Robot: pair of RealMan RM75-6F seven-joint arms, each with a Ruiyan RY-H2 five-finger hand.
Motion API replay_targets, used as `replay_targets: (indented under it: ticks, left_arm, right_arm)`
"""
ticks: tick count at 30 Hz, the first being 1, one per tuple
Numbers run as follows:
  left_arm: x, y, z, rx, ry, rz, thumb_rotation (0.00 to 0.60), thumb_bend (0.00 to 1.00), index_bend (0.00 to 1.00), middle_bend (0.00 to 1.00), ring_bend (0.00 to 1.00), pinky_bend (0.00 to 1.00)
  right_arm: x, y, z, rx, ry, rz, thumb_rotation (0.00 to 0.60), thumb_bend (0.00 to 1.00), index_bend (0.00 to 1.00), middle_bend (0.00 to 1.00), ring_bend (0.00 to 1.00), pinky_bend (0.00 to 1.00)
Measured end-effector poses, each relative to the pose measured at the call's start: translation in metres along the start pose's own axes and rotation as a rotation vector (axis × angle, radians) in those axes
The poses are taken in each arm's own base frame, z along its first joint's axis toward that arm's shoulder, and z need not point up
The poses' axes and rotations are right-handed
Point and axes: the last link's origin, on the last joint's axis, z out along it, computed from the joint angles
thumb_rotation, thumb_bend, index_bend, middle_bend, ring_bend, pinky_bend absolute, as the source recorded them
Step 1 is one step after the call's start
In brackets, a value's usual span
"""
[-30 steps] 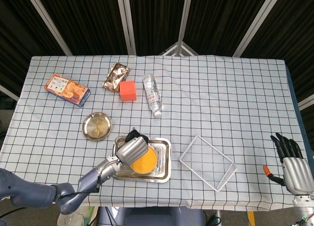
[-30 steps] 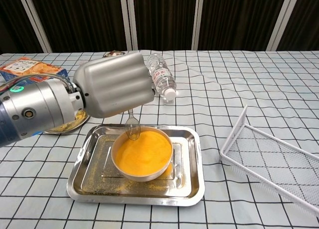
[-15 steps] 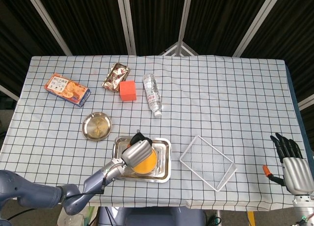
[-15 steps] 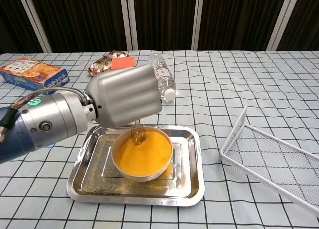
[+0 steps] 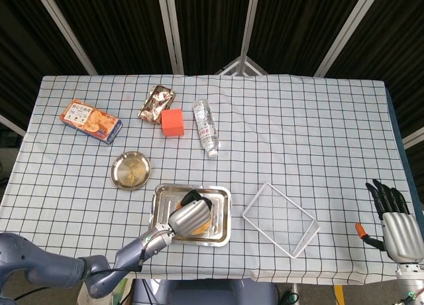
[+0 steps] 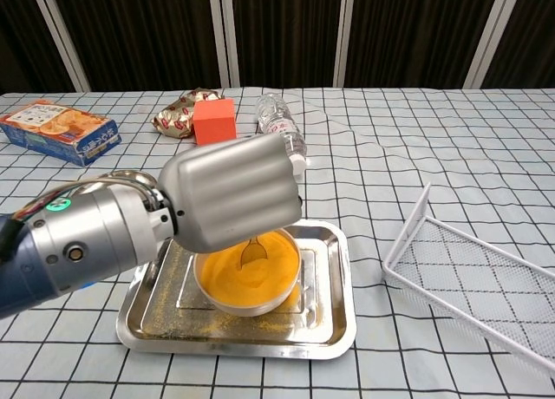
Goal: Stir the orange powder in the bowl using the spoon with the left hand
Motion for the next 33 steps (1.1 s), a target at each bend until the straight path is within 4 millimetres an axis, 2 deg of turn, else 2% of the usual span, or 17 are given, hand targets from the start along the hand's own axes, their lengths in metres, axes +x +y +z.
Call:
replay_targets:
  ticks: [9, 21, 26, 33]
  left_arm:
    - [0.001, -0.007, -0.009, 0.009, 0.014, -0.004, 0.600, 0.81, 0.83, 1.00, 0.93, 0.96]
    - [-0.017, -0.032, -0.001, 0.076, -0.037, 0.023, 0.600, 0.81, 0.83, 1.00, 0.93, 0.96]
    - [-0.024, -0.032, 0.005, 0.082, -0.055, 0.046, 0.600, 0.81, 0.83, 1.00, 0.93, 0.96]
    - [-0.023, -0.024, 0.015, 0.062, -0.042, 0.069, 0.600, 0.81, 0.83, 1.00, 0.93, 0.96]
  right_arm:
    - [0.000, 0.000, 0.000, -0.003, -0.001, 0.001, 0.600, 0.36, 0.00, 0.00, 0.00, 0.00]
    - [0.000, 0.000, 0.001, -0.006, -0.004, 0.008, 0.600, 0.36, 0.00, 0.00, 0.00, 0.00]
    - [0.000, 0.000, 0.001, -0.004, -0.005, 0.011, 0.600, 0.36, 0.00, 0.00, 0.00, 0.00]
    - [0.000, 0.000, 0.001, -0.005, -0.005, 0.016, 0.600, 0.36, 0.00, 0.00, 0.00, 0.00]
